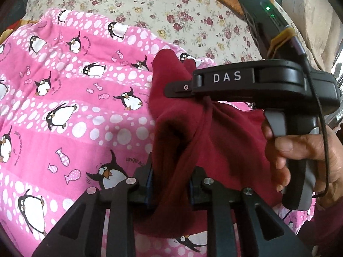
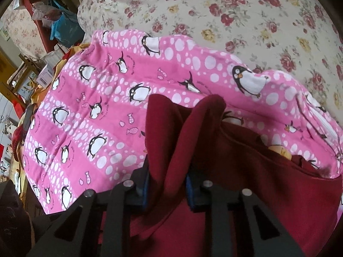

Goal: Fold small clothes

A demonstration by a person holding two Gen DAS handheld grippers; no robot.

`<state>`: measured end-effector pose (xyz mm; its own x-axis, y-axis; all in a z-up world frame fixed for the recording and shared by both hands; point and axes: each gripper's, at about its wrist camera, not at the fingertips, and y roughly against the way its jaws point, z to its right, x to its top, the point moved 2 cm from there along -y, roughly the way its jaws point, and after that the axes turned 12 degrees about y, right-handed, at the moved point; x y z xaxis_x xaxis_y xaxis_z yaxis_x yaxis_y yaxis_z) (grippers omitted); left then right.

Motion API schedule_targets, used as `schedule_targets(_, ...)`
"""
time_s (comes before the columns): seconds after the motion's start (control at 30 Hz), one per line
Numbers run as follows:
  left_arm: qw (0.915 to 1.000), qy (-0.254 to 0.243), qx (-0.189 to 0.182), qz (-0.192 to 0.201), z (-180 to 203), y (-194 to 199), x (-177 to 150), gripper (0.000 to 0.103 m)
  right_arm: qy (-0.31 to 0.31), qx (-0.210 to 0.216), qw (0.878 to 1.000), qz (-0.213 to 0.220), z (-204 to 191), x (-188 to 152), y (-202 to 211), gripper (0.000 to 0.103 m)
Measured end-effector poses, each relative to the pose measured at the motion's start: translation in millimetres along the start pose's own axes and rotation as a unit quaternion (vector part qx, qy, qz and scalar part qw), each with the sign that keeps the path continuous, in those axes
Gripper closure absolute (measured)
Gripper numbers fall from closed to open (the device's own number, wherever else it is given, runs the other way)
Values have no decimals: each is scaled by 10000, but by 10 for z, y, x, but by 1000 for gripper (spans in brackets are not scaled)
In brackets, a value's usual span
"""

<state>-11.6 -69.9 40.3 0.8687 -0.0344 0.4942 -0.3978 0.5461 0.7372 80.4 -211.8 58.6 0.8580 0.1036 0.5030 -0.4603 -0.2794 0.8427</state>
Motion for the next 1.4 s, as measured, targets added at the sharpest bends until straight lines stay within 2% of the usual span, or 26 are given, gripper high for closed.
schedule_targets(0.37, 9999, -5, 78, -92, -25, -65, -5, 101, -28, 15, 10000, 28, 21, -23, 9, 76)
schedule_targets(0.43, 9999, 26, -37, -157, -17, -62, -9, 102, -33, 24, 10000, 40, 30, -32, 25, 76)
schedule_targets(0.6, 9974, 277, -598, -275, 119, 40, 11, 103, -66, 76, 9999, 136, 97, -70, 239, 81)
schedule_targets(0.7, 9953, 330, -854, -315, 329, 97, -16, 103, -118, 109, 9995, 280, 210, -136, 510, 82)
schedule_targets(0.83, 9946, -20, -953, -407, 777, 109, -125, 103, -110, -22, 9991, 409, 416, -311, 907, 83)
schedule_targets(1.07, 9878, -541, -1226, -789, 1659, -147, -420, 103, -494, -368, 9970, 465, 1046, -910, 1488, 85)
schedule_targets(1.27, 9830, -695, -1239, -1167, 2187, -591, -740, 103, -1120, -594, 9911, 412, 1645, -1476, 1613, 85)
schedule_targets(1.4, 9825, -732, -1081, -1327, 2296, -840, -874, 103, -1444, -794, 9860, 270, 1879, -1769, 1447, 85)
